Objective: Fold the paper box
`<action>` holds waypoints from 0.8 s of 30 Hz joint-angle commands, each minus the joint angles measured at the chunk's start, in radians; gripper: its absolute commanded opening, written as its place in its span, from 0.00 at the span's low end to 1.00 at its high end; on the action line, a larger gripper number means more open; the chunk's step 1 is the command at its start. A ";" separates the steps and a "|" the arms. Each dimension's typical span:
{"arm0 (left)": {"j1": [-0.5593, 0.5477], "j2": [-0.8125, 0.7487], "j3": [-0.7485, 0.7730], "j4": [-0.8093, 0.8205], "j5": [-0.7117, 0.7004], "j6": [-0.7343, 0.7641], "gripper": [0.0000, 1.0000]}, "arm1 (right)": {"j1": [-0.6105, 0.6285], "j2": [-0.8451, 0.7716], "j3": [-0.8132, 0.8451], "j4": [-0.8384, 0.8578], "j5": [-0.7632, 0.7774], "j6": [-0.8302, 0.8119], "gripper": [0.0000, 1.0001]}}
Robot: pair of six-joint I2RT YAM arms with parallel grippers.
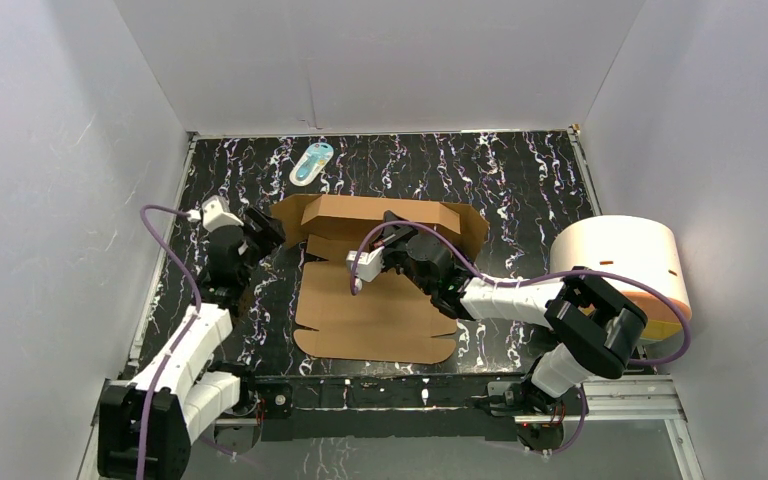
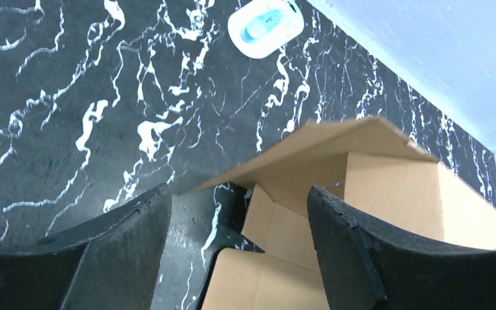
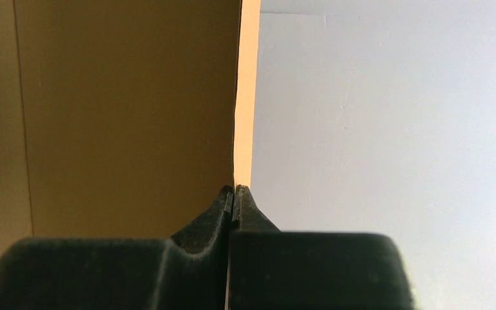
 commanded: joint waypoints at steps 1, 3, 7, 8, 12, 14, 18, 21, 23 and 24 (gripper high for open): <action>0.057 0.031 0.162 -0.107 0.151 0.072 0.74 | 0.009 0.000 0.016 -0.024 -0.051 0.043 0.04; 0.066 0.043 0.203 -0.138 0.197 0.127 0.74 | 0.008 -0.007 0.015 -0.025 -0.053 0.043 0.04; 0.085 0.099 0.287 -0.234 0.296 0.230 0.75 | 0.008 -0.026 0.018 -0.050 -0.061 0.042 0.04; 0.093 0.117 0.313 -0.265 0.314 0.260 0.75 | 0.009 -0.031 0.017 -0.051 -0.061 0.043 0.04; 0.144 0.168 0.386 -0.313 0.398 0.359 0.74 | 0.009 -0.049 0.009 -0.054 -0.072 0.050 0.04; 0.168 0.195 0.419 -0.313 0.450 0.400 0.73 | 0.009 -0.052 0.005 -0.054 -0.076 0.052 0.04; 0.176 0.256 0.481 -0.387 0.542 0.505 0.69 | 0.008 -0.052 0.003 -0.053 -0.072 0.054 0.04; 0.176 0.268 0.496 -0.423 0.568 0.578 0.66 | 0.008 -0.051 0.005 -0.053 -0.076 0.056 0.04; 0.176 0.263 0.492 -0.422 0.575 0.613 0.65 | 0.008 -0.047 0.009 -0.052 -0.077 0.055 0.04; 0.176 0.265 0.496 -0.422 0.583 0.623 0.65 | 0.009 -0.044 0.010 -0.053 -0.078 0.055 0.04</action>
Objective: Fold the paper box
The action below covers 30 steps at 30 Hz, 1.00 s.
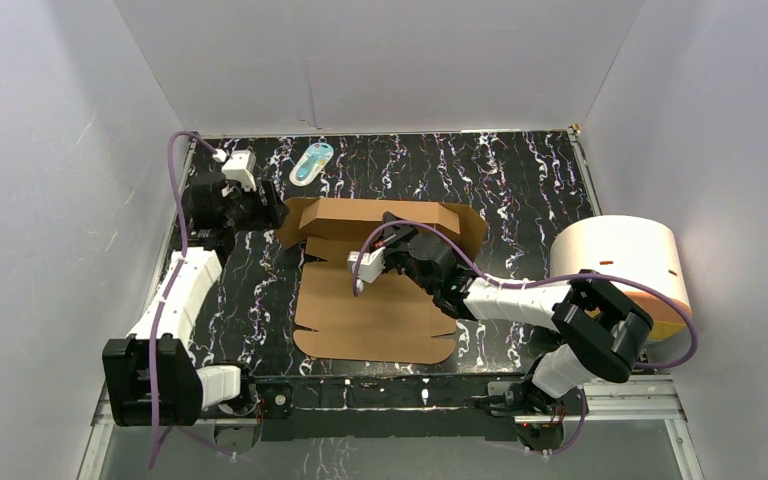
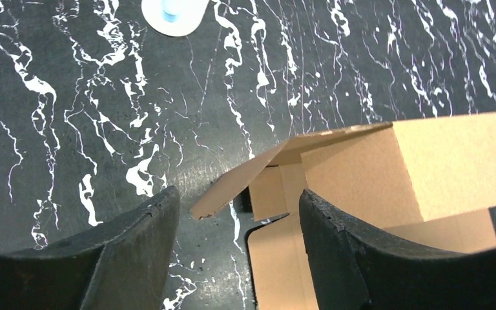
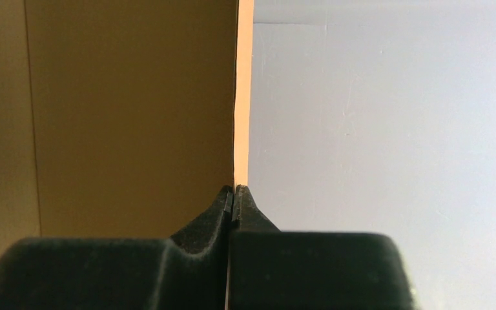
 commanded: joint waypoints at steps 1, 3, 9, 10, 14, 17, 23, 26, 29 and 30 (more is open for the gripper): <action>0.002 -0.009 0.041 -0.049 0.086 0.147 0.63 | 0.008 -0.009 0.010 -0.019 -0.043 0.029 0.04; 0.002 0.017 0.063 -0.060 0.080 0.169 0.60 | 0.008 -0.005 0.015 -0.019 -0.043 0.027 0.04; 0.002 0.079 0.112 -0.068 0.090 0.211 0.40 | 0.007 -0.002 0.024 -0.018 -0.040 0.026 0.04; 0.002 0.078 0.113 -0.060 0.096 0.213 0.38 | 0.009 -0.001 0.025 -0.019 -0.041 0.025 0.04; 0.002 0.071 0.113 -0.066 0.159 0.225 0.26 | 0.008 0.008 0.030 -0.010 -0.038 0.026 0.04; 0.002 0.039 0.105 -0.085 0.166 0.220 0.17 | 0.007 0.019 0.039 0.006 -0.034 0.019 0.04; 0.002 -0.053 0.089 -0.096 0.181 0.153 0.00 | 0.008 0.056 0.063 0.038 -0.019 -0.002 0.03; 0.002 -0.076 0.083 -0.113 0.188 0.130 0.01 | 0.008 0.076 0.069 0.064 -0.003 -0.014 0.03; 0.002 -0.098 0.067 -0.128 0.188 0.066 0.02 | 0.008 0.080 0.071 0.080 0.007 -0.022 0.02; 0.002 -0.102 0.061 -0.132 0.185 0.050 0.02 | 0.007 0.079 0.071 0.087 0.011 -0.025 0.02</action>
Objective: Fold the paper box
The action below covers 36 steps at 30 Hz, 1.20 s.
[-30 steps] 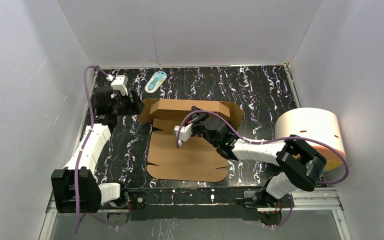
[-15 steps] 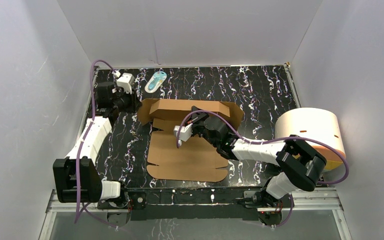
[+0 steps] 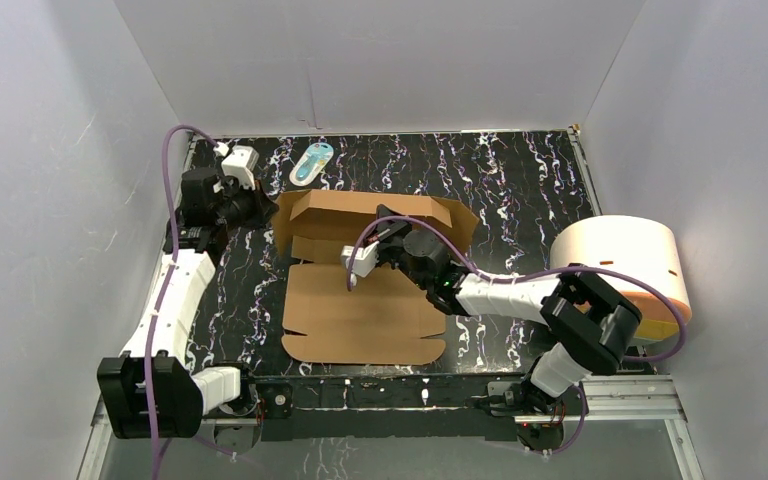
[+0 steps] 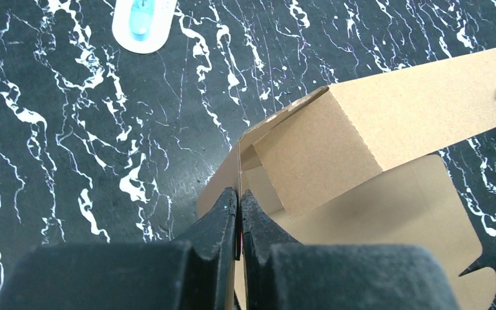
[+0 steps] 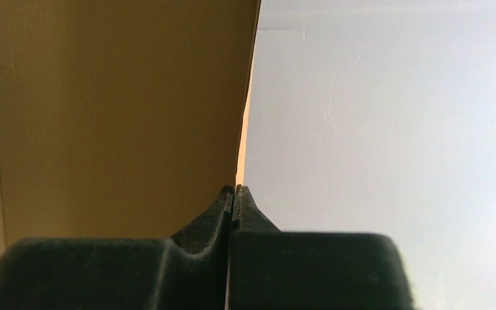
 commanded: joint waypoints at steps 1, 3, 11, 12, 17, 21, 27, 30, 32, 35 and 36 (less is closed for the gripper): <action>-0.003 -0.057 -0.020 -0.010 0.044 -0.103 0.02 | 0.006 0.021 0.023 0.033 0.014 -0.009 0.02; -0.006 -0.058 -0.035 -0.014 0.042 -0.134 0.03 | 0.003 0.024 0.025 0.048 0.025 -0.018 0.02; -0.080 -0.044 -0.091 -0.016 0.023 -0.227 0.06 | -0.009 0.064 0.070 0.046 0.064 -0.016 0.02; -0.088 -0.048 -0.099 -0.014 0.009 -0.250 0.06 | -0.009 0.069 0.072 0.053 0.071 -0.013 0.02; -0.097 -0.059 -0.128 -0.009 0.009 -0.376 0.07 | -0.012 0.084 0.070 0.064 0.080 0.006 0.02; -0.098 -0.087 -0.115 -0.003 0.004 -0.454 0.12 | -0.012 0.092 0.062 0.097 0.091 -0.002 0.02; -0.138 -0.057 -0.140 0.083 0.064 -0.550 0.15 | -0.013 0.103 0.051 0.176 0.090 -0.029 0.02; -0.147 -0.043 -0.127 0.068 0.004 -0.516 0.17 | -0.017 0.109 0.056 0.193 0.104 -0.043 0.02; -0.147 -0.037 -0.104 0.065 -0.030 -0.480 0.19 | -0.020 0.102 0.052 0.216 0.111 -0.055 0.02; -0.148 -0.005 -0.048 0.043 -0.060 -0.442 0.20 | -0.038 0.085 0.059 0.206 0.114 -0.055 0.02; -0.152 0.002 -0.034 0.047 -0.049 -0.449 0.21 | -0.044 0.085 0.061 0.202 0.113 -0.057 0.02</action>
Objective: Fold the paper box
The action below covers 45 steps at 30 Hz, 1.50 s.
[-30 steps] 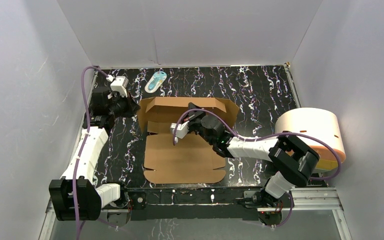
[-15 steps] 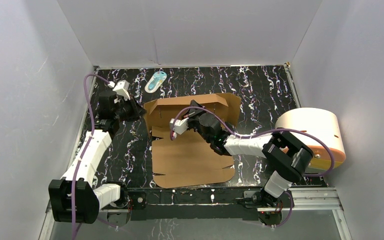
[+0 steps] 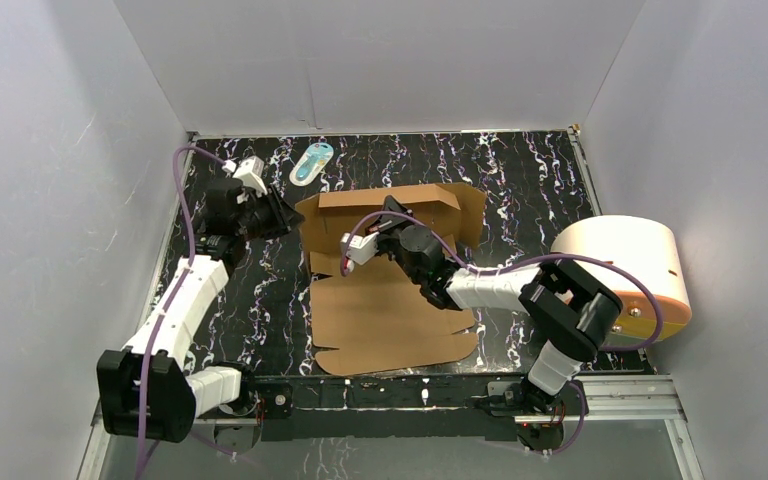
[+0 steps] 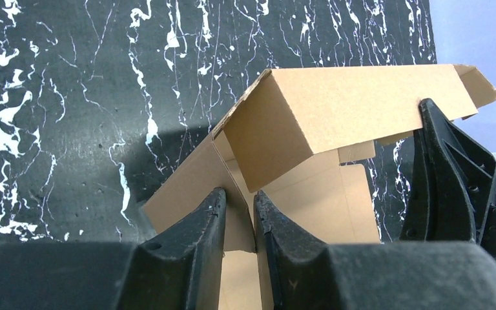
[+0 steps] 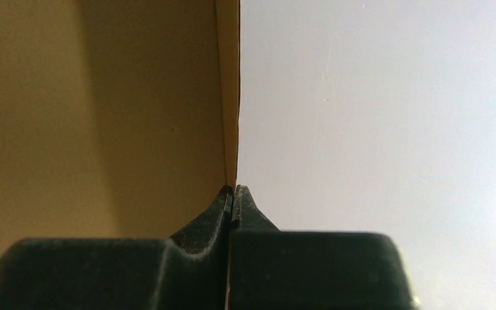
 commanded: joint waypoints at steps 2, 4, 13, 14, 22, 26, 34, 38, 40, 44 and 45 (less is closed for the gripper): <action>-0.044 0.056 0.086 0.001 0.051 -0.008 0.21 | -0.023 -0.016 0.033 0.099 -0.006 -0.020 0.02; -0.077 0.072 0.088 0.029 0.051 -0.043 0.24 | -0.025 -0.006 0.037 0.118 0.004 -0.031 0.02; -0.175 0.072 0.027 0.143 0.022 -0.120 0.31 | -0.026 0.031 0.007 0.222 0.018 -0.063 0.02; -0.180 0.076 0.017 0.148 0.016 -0.120 0.32 | -0.024 0.034 0.001 0.234 0.018 -0.070 0.02; -0.195 0.060 -0.050 0.160 -0.057 -0.110 0.43 | -0.023 0.054 -0.064 0.327 0.013 -0.131 0.02; -0.195 0.015 -0.066 0.136 -0.103 -0.077 0.51 | -0.024 0.052 -0.087 0.330 0.003 -0.137 0.02; -0.190 -0.106 -0.061 0.085 -0.116 0.043 0.68 | -0.023 0.051 -0.111 0.326 -0.017 -0.144 0.02; -0.170 -0.166 -0.012 0.044 -0.132 0.119 0.72 | -0.023 0.050 -0.113 0.324 -0.021 -0.146 0.02; -0.143 -0.183 0.017 0.015 -0.161 0.155 0.72 | -0.024 0.048 -0.112 0.322 -0.024 -0.146 0.02; 0.007 -0.167 0.060 -0.007 -0.125 0.188 0.72 | -0.023 0.043 -0.108 0.312 -0.035 -0.146 0.02; 0.052 -0.158 0.061 0.005 -0.098 0.186 0.72 | -0.023 0.040 -0.107 0.308 -0.036 -0.144 0.02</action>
